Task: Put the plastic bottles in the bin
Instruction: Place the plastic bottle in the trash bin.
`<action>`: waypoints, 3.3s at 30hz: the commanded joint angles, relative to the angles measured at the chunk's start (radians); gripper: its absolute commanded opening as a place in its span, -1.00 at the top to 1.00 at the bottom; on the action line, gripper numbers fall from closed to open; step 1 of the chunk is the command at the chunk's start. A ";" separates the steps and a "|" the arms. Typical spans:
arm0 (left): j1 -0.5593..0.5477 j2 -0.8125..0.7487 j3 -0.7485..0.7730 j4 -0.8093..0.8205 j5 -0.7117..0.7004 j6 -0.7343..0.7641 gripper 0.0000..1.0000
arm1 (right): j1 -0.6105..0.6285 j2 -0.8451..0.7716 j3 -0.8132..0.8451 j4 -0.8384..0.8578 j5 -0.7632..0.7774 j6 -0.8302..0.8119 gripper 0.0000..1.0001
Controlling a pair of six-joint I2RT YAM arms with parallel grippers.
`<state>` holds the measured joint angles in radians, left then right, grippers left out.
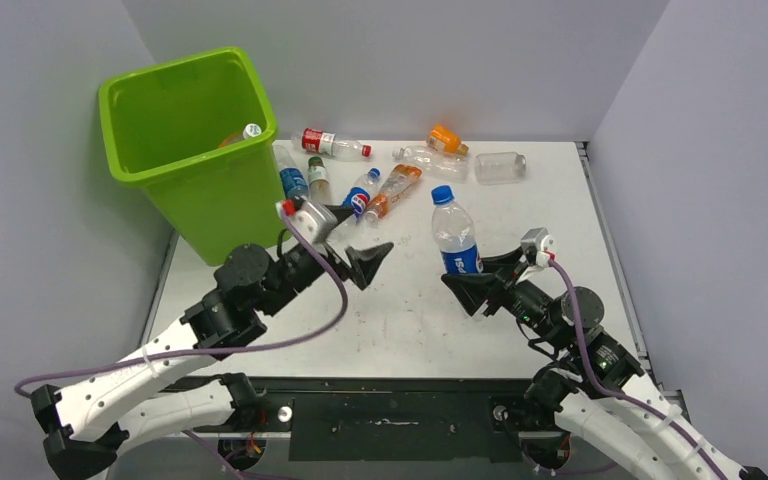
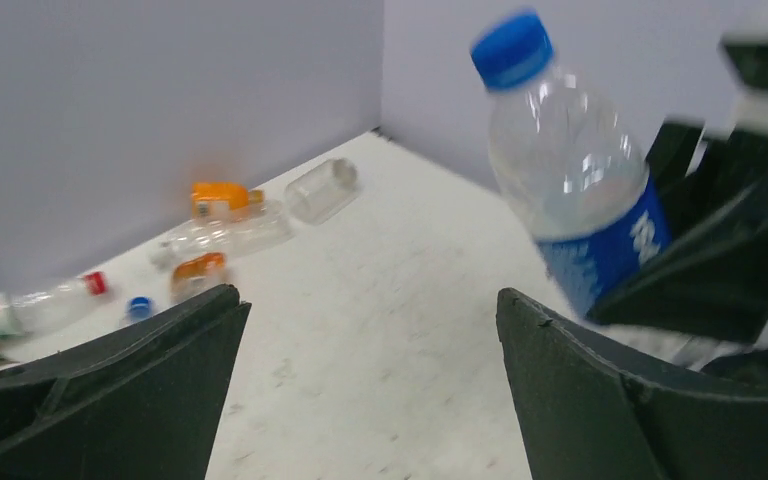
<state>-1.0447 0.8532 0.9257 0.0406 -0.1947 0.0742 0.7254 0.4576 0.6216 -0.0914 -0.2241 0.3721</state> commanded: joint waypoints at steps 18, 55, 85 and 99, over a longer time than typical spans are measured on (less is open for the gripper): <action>0.257 0.321 0.251 0.446 0.615 -0.881 -0.83 | -0.004 0.056 -0.039 0.252 -0.068 0.076 0.16; 0.317 0.117 0.600 0.090 -0.224 0.141 1.00 | 0.006 -0.033 0.105 -0.042 0.108 0.041 -0.79; 0.276 0.463 0.761 0.428 -0.590 0.527 -0.92 | 0.004 0.063 -0.003 0.022 0.316 0.102 -0.79; 0.123 0.199 0.339 -0.272 0.029 -0.108 -0.92 | -0.316 0.625 0.011 0.361 0.632 0.414 -0.79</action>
<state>-0.9161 1.1168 1.3972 -0.0734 -0.3038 0.1055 0.5335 0.9619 0.6243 0.0685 0.3317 0.6525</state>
